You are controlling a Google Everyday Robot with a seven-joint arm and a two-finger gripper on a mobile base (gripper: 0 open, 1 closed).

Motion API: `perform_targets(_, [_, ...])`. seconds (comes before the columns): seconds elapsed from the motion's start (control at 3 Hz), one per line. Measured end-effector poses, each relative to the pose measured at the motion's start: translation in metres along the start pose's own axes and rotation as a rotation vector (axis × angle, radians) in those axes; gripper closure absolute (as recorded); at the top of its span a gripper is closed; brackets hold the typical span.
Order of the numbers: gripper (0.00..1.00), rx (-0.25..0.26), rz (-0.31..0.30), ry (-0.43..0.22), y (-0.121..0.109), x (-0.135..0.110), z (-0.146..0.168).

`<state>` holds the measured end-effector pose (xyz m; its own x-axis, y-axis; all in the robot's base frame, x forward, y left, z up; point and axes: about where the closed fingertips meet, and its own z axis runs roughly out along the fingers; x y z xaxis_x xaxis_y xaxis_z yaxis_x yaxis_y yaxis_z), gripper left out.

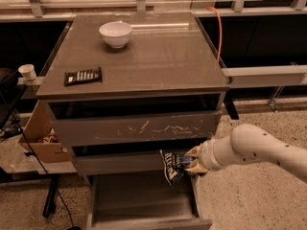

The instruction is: Pick blue chip bag from bottom drawer and place on counter

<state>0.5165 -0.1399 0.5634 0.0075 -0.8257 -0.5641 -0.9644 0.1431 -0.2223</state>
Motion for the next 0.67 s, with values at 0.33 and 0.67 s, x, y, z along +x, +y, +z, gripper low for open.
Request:
perform_targets(0.33, [1.00, 0.022, -0.030, 0.012, -0.0067, -0.0101, -0.0112])
perform_targets(0.67, [1.00, 0.016, -0.036, 0.022, -0.0092, -0.0192, -0.0186])
